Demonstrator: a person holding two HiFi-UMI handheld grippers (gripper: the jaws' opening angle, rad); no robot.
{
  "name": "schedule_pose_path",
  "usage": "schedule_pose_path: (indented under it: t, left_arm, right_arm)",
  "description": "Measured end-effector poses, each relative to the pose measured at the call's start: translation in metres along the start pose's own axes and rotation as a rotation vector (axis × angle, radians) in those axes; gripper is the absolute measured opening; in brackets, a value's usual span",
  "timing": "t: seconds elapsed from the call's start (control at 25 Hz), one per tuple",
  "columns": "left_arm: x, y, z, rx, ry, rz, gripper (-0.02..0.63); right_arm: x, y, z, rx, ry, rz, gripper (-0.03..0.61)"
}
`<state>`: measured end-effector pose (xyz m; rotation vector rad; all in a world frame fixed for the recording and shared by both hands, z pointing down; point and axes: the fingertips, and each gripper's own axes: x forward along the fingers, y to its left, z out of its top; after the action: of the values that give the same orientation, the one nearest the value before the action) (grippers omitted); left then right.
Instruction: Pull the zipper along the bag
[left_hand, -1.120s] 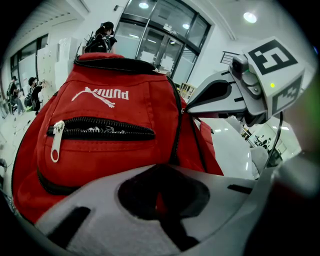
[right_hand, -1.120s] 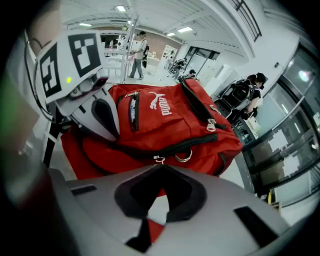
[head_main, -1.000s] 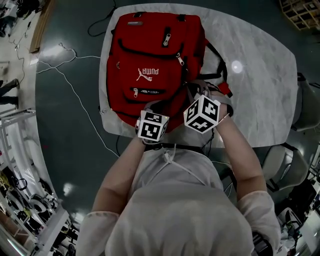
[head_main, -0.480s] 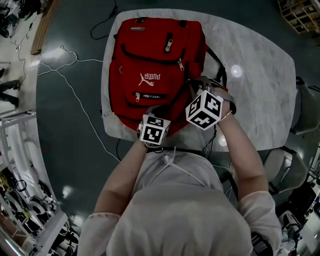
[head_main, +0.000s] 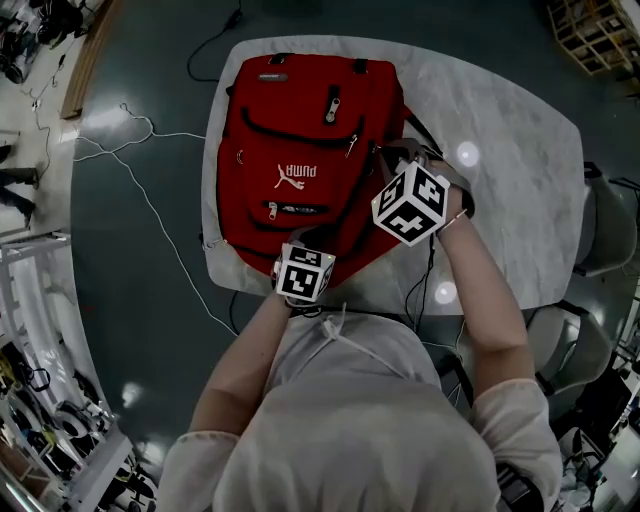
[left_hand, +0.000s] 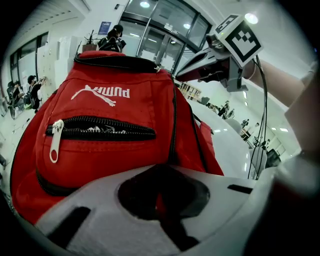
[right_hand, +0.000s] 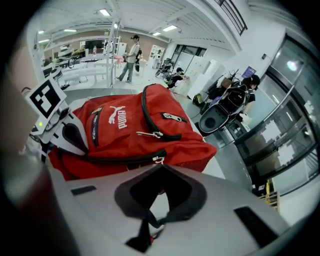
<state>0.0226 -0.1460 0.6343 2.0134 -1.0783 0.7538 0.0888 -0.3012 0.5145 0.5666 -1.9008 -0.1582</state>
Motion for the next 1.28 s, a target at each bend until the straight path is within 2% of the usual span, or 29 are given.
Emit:
schedule_pose_path:
  t: [0.36,0.76,1.0,1.12,1.28]
  left_arm:
    - [0.000,0.000,0.001,0.005,0.007,0.002,0.020]
    - [-0.001,0.000,0.001,0.024,0.011,0.016,0.020]
    - [-0.001,0.000,0.000,0.018,0.016,-0.007,0.020]
    - [-0.001,-0.001,0.000,0.017,0.026,-0.023,0.020]
    - [-0.010,-0.003,0.005,0.045,0.008,-0.041,0.020]
  right_arm:
    - [0.007,-0.005,-0.001,0.050,-0.004,0.059,0.026]
    - [0.015,0.008,-0.008,0.167,-0.028,0.203,0.028]
    - [0.013,0.006,-0.021,0.203,-0.009,0.142,0.031]
    - [0.004,0.005,-0.024,0.249,-0.017,0.109,0.126]
    - [-0.017,0.007,-0.017,0.341,-0.068,0.054,0.126]
